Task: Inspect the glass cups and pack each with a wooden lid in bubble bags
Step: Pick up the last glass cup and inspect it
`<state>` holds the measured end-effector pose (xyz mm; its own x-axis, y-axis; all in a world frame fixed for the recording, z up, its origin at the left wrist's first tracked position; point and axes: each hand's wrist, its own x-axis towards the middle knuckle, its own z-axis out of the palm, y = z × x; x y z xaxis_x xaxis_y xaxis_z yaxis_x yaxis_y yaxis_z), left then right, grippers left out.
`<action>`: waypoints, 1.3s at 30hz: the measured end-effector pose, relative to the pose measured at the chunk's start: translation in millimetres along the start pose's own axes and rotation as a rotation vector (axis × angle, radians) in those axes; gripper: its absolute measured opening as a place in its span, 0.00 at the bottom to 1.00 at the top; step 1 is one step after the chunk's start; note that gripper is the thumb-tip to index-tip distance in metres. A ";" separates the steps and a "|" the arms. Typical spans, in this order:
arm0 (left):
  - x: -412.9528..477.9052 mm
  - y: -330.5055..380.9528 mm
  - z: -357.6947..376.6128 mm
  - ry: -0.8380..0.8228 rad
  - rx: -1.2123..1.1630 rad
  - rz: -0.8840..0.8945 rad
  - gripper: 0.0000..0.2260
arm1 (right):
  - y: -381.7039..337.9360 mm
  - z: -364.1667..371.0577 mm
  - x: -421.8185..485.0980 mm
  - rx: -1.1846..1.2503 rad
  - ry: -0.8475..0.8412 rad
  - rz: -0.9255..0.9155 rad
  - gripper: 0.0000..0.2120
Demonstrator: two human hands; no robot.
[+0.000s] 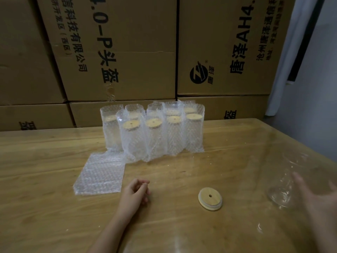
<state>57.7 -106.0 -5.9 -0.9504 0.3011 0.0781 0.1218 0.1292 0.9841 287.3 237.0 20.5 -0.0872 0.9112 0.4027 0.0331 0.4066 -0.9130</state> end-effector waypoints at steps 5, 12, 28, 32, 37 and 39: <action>-0.6 3.0 -2.0 -0.006 -0.022 -0.019 0.06 | 15.3 12.9 14.2 -0.257 -0.196 0.082 0.56; 7.4 9.0 1.6 -0.060 -0.055 -0.083 0.05 | -23.1 70.1 5.7 -0.091 -0.316 -0.010 0.54; 31.1 16.3 23.0 -0.100 -1.152 -0.422 0.25 | -88.4 201.3 -150.5 0.385 -0.909 -0.225 0.47; 36.1 15.6 29.0 0.038 -0.937 -0.245 0.20 | -84.6 201.1 -152.0 0.322 -0.672 -0.399 0.33; 37.6 5.5 26.8 0.200 -0.817 -0.052 0.14 | -79.6 205.2 -164.6 0.305 -0.643 -0.383 0.28; 36.1 5.4 25.1 0.289 -0.719 0.028 0.21 | -78.6 206.1 -167.0 0.288 -0.632 -0.393 0.27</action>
<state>31.2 -70.7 -1.7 -0.9986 0.0241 0.0462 0.0254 -0.5496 0.8350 94.1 39.2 11.4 -0.5902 0.4598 0.6635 -0.3679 0.5784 -0.7281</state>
